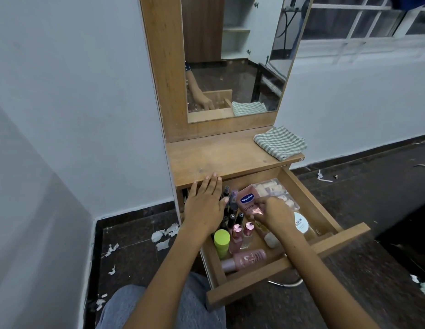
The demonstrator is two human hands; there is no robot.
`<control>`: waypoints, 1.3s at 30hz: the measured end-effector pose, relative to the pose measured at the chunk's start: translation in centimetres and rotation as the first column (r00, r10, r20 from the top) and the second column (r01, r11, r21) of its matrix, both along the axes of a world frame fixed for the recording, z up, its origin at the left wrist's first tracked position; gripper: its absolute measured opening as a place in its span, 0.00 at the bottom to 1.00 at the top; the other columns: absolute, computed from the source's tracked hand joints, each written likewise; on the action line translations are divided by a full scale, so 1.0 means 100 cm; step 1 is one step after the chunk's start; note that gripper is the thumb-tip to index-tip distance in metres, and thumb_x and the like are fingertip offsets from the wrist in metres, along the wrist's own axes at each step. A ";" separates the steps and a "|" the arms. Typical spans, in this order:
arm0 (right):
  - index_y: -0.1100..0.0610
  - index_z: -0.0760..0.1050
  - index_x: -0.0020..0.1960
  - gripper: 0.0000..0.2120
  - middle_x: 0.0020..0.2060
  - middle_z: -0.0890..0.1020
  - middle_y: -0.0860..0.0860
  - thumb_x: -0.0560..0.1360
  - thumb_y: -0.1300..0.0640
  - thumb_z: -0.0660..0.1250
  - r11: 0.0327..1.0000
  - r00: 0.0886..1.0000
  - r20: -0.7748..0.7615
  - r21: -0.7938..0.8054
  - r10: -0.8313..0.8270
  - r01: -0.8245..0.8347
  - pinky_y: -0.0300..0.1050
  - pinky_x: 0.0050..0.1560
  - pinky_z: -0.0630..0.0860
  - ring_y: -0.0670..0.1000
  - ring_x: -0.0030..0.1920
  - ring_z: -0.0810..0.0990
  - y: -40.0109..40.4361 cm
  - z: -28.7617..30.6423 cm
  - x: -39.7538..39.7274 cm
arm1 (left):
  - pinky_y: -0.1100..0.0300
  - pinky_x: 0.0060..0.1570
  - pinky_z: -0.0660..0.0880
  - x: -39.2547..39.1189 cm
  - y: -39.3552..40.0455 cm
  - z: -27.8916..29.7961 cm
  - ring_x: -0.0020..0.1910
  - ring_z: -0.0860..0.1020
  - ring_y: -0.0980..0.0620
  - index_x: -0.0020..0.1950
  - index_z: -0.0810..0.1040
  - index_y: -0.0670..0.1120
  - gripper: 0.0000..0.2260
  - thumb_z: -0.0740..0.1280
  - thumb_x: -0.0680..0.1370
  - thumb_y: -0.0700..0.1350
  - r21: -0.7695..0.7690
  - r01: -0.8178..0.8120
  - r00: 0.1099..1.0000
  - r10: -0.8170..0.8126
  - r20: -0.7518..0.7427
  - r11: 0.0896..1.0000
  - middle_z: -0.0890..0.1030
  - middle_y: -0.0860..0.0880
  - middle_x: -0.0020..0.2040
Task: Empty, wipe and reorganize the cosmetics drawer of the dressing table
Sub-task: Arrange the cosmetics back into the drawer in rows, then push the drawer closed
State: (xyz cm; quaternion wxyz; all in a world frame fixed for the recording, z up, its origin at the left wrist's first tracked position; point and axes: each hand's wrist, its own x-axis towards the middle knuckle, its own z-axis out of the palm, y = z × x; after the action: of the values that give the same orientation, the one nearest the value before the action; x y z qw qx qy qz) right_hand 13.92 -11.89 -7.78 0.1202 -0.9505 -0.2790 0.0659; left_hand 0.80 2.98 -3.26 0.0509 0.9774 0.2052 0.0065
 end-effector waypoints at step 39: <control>0.51 0.45 0.78 0.26 0.77 0.43 0.59 0.82 0.44 0.41 0.918 0.816 0.497 0.090 0.294 -0.386 0.59 0.74 0.52 0.58 0.77 0.43 -0.143 -0.092 -0.119 | 0.48 0.73 0.36 -0.115 -0.208 -0.106 0.76 0.37 0.45 0.75 0.46 0.38 0.48 0.73 0.70 0.55 0.005 -0.150 0.963 0.145 0.228 0.989 0.37 0.41 0.77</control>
State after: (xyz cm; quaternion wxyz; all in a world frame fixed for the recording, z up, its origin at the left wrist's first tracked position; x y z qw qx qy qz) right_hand 2.06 -26.19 -16.94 0.1230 -0.8562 -0.4705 -0.1742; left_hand -10.67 -17.81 -13.91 0.0625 0.9527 0.2702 0.1240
